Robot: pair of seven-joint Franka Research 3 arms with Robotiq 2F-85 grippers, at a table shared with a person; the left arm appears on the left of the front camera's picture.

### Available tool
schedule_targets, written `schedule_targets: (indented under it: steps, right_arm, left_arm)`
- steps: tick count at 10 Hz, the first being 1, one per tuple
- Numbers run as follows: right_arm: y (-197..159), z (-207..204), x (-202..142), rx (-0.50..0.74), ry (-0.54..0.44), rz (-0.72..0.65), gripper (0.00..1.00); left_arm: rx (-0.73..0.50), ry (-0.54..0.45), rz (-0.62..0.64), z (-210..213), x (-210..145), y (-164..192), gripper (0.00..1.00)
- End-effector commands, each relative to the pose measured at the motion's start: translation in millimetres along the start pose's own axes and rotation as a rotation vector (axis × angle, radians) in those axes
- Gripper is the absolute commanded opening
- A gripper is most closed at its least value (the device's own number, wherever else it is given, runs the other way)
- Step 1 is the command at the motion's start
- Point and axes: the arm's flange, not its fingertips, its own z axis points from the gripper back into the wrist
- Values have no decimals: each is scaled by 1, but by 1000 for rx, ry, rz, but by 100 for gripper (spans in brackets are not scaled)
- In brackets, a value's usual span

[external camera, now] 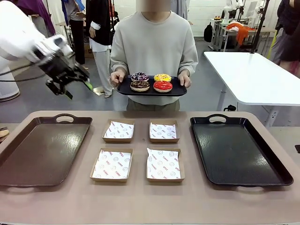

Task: Individually package the donuts and arrange them on the tray.
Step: Pick up one Paper togo box.

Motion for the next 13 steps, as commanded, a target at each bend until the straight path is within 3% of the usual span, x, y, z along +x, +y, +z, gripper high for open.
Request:
schedule_targets:
  steps: [1, 3, 5, 9, 13]
  right_arm:
    - [0, 1, 0, 10, 0, 6, 100]
    - [0, 1, 0, 10, 0, 6, 100]
    - [0, 1, 0, 10, 0, 6, 100]
    - [0, 1, 0, 10, 0, 6, 100]
    - [0, 1, 0, 10, 0, 6, 100]
  left_arm:
    - [204, 52, -3, -39, 25, -19, 100]
    - [348, 97, -21, -88, 21, -36, 100]
    - [396, 135, -35, -117, 11, -44, 100]
    - [422, 170, -102, -159, -8, -60, 100]
    - [388, 182, -103, -156, -15, -56, 100]
